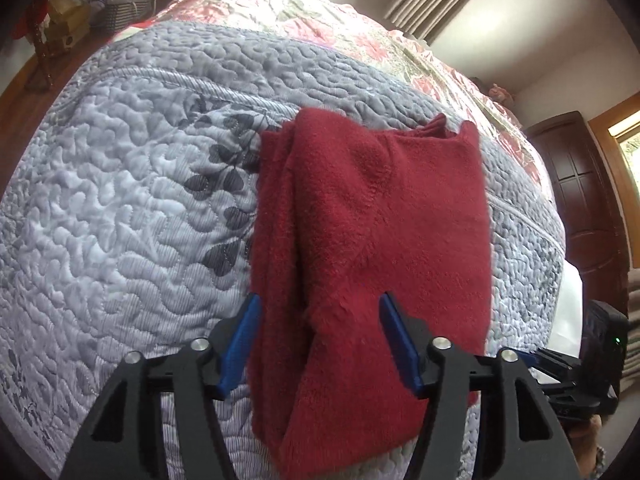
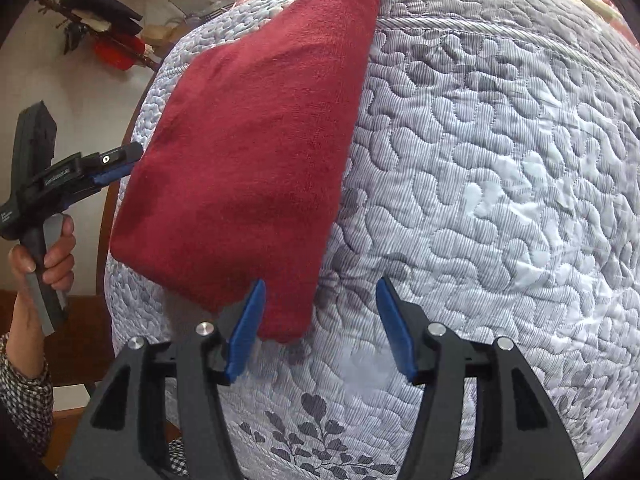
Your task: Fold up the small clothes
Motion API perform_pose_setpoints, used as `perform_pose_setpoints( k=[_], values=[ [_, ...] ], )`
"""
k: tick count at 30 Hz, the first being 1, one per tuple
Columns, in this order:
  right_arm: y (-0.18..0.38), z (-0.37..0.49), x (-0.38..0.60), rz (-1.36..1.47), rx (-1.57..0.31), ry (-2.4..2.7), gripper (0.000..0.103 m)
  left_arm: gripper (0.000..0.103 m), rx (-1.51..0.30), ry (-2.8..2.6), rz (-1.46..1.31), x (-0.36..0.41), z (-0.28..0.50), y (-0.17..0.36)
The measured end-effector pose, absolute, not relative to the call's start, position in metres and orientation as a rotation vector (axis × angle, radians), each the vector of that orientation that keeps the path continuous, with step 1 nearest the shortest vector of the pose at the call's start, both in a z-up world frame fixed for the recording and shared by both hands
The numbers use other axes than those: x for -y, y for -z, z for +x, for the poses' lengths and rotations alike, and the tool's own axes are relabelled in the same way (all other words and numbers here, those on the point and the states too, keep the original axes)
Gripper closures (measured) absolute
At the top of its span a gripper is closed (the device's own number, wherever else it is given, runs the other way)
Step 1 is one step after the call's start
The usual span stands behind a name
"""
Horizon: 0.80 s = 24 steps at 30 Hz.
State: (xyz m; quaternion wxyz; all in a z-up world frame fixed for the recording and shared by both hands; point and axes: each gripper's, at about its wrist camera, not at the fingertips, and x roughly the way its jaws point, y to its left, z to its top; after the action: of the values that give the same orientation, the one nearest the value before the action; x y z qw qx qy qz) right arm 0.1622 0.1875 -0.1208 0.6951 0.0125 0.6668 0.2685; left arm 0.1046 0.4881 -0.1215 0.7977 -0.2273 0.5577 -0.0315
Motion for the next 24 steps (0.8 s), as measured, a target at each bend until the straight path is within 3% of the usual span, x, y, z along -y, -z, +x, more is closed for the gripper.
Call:
perform_pose_setpoints(
  k=[6,8,10,11,17,24],
  values=[
    [0.128,0.158,-0.196,0.039,-1.511,-0.592,0.046,0.031,-1.285,0.108,-0.485,-0.471,0.074,0.134],
    [0.131,0.156,-0.198,0.038,-1.518,-0.584,0.046,0.038,-1.297,0.099,-0.481,-0.468,0.067,0.143],
    [0.132,0.153,-0.199,0.029,-1.522,-0.575,0.045,0.087,-1.301,0.086,-0.490,-0.467,0.064,0.149],
    [0.133,0.152,-0.200,0.027,-1.522,-0.571,0.045,0.092,-1.292,0.076,-0.501,-0.468,0.062,0.148],
    [0.128,0.144,-0.198,0.074,-1.506,-0.575,0.043,0.095,-1.174,0.039,-0.534,-0.489,0.045,0.124],
    [0.148,0.143,-0.197,0.230,-1.565,-0.584,0.041,0.095,-1.252,0.020,-0.556,-0.494,0.043,0.164]
  ],
)
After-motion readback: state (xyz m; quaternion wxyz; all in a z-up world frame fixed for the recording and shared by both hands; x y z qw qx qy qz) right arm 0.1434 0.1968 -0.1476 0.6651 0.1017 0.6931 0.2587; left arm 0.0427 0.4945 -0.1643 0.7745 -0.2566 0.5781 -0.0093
